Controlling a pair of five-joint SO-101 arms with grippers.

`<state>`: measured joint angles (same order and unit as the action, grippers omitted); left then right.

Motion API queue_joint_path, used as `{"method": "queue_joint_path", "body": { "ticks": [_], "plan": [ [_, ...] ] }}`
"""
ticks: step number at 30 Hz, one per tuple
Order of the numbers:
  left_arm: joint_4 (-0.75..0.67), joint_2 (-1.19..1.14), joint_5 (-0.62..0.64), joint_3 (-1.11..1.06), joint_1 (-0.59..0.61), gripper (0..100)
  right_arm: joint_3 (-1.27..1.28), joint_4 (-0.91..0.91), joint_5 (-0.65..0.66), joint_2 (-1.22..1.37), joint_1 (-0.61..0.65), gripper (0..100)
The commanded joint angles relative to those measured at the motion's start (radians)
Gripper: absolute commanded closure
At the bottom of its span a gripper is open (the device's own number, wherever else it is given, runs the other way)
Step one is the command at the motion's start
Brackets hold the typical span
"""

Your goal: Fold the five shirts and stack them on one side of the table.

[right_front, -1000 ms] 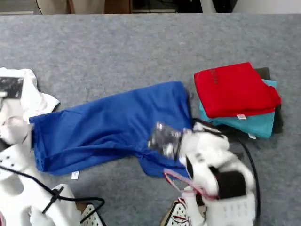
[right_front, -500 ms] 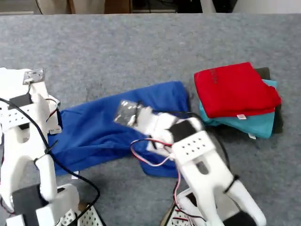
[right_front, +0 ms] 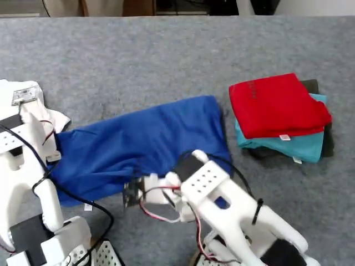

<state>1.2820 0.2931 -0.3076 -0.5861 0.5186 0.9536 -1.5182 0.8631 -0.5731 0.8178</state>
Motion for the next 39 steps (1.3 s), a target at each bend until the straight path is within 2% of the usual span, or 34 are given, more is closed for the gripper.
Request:
{"method": "queue_joint_path", "body": {
  "ticks": [1, 3, 6, 10, 13, 18, 23, 34, 36, 39],
  "plan": [
    [-0.009, 0.007, -0.021, 0.035, 0.038, 98, -0.105, -0.107, 0.031, -0.124, 0.073, 99.6],
    [-0.009, 0.007, -0.041, 0.035, 0.044, 98, -0.180, -0.104, 0.026, -0.193, 0.064, 99.6],
    [-0.009, 0.007, -0.044, 0.041, 0.041, 98, -0.216, 0.035, 0.029, -0.219, -0.065, 99.6],
    [-0.008, 0.007, -0.040, 0.044, 0.034, 98, -0.134, 0.302, 0.031, -0.091, -0.251, 99.6],
    [-0.008, 0.007, -0.043, 0.040, 0.034, 98, -0.117, 0.379, 0.031, 0.062, -0.312, 99.6],
    [-0.008, 0.007, -0.043, 0.040, 0.034, 98, -0.125, 0.374, 0.032, 0.246, -0.318, 99.6],
    [-0.008, 0.007, -0.043, 0.040, 0.034, 98, -0.120, 0.290, 0.034, 0.240, -0.297, 99.6],
    [-0.002, 0.061, -0.043, 0.035, 0.044, 98, 0.108, 0.241, 0.025, 0.084, 0.038, 99.6],
    [-0.002, 0.074, -0.043, 0.035, 0.043, 98, 0.076, 0.241, 0.025, 0.051, -0.001, 99.6],
    [-0.002, 0.088, -0.043, 0.035, 0.043, 98, -0.053, 0.244, 0.026, -0.002, -0.154, 99.6]
  ]
}}
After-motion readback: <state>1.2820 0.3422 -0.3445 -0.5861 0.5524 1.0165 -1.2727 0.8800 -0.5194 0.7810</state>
